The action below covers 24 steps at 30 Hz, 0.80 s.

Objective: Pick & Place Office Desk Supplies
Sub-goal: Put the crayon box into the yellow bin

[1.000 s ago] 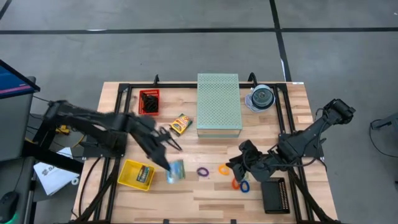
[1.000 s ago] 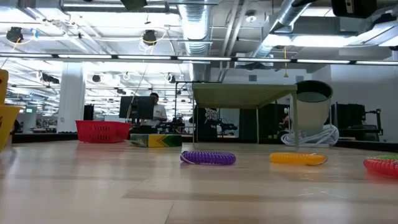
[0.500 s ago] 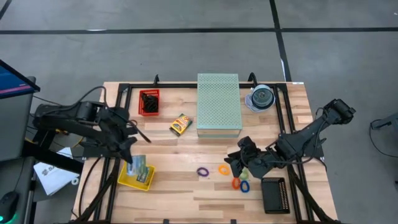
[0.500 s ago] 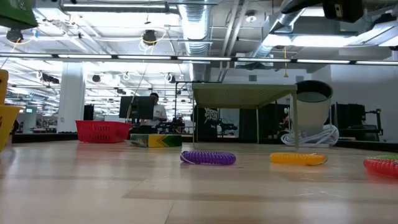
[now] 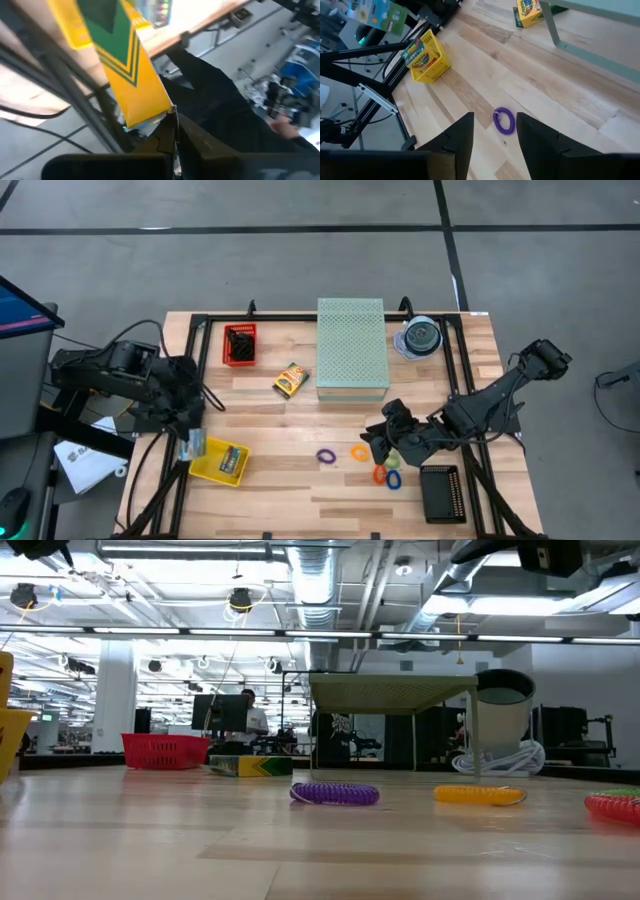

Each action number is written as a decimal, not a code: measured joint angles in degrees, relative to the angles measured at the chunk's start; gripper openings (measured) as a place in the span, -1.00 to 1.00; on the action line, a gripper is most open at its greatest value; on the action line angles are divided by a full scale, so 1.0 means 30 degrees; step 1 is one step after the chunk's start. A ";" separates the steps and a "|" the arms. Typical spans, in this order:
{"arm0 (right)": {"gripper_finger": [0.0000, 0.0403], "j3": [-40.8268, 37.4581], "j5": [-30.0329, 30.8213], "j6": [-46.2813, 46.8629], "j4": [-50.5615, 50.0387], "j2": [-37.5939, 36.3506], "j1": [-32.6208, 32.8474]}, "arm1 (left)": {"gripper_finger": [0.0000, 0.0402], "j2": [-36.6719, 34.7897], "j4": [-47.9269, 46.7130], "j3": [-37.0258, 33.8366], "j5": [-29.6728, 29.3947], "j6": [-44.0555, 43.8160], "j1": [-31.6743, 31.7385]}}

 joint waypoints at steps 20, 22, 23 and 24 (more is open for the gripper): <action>-0.28 0.0000 0.0364 -0.0225 -0.0103 0.0000 0.0000 | -1.00 0.5808 -0.2638 0.0000 -0.0273 0.6051 -0.0015; -0.28 0.0000 0.0369 -0.0218 -0.0241 0.0000 0.0051 | -1.00 0.6409 -0.2554 0.0000 -0.0219 0.6486 -0.0015; -0.28 0.0000 0.0372 -0.0220 -0.0347 0.0000 0.0083 | -1.00 0.6724 -0.2526 0.0000 -0.0061 0.6671 -0.0015; -0.28 0.0000 0.0381 -0.0218 -0.0446 0.0000 0.0144 | -1.00 0.7012 -0.2447 0.0000 0.0138 0.6849 -0.0015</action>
